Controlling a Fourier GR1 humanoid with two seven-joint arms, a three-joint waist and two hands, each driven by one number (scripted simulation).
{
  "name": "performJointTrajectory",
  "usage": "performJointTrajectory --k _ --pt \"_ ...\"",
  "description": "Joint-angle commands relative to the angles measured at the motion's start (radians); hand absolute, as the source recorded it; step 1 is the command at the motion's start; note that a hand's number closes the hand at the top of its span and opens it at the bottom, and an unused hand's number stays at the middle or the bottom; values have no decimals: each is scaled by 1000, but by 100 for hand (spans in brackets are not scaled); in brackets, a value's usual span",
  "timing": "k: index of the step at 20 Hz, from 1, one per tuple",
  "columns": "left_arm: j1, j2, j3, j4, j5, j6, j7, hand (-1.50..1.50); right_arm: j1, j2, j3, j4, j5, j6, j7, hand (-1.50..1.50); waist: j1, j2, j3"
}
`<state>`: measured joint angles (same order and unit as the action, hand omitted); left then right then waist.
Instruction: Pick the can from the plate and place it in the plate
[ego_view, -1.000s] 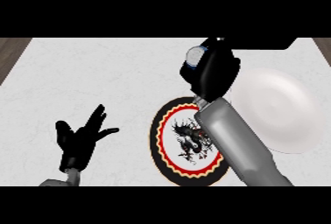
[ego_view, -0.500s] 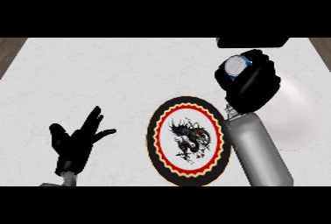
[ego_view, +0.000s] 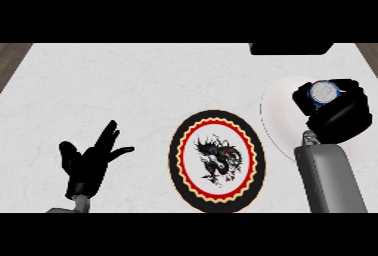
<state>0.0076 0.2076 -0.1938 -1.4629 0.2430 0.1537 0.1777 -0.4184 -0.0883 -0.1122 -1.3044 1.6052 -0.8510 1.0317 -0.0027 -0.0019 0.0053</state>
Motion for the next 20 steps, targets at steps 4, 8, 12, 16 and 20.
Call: performJointTrajectory --k 4,8,12,16,20 --pt "7 -13 1 33 -32 -3 7 0 28 -128 -86 111 -264 -177 -109 150 6 3 -5" --pt "8 -5 -6 8 -18 -15 23 0 -30 -170 -153 275 -421 59 -81 -150 24 11 -3" --pt "-3 -1 4 36 -14 -30 24 0 -78 -219 -139 392 -655 114 -247 -150 25 12 -2" --pt "34 10 11 -33 -10 -27 45 0 -23 -226 -162 380 -918 36 -554 -150 17 5 -2" --pt "59 -27 -12 20 -35 -23 -23 0 -53 -190 -207 381 -1028 -85 -761 -150 24 8 -1"
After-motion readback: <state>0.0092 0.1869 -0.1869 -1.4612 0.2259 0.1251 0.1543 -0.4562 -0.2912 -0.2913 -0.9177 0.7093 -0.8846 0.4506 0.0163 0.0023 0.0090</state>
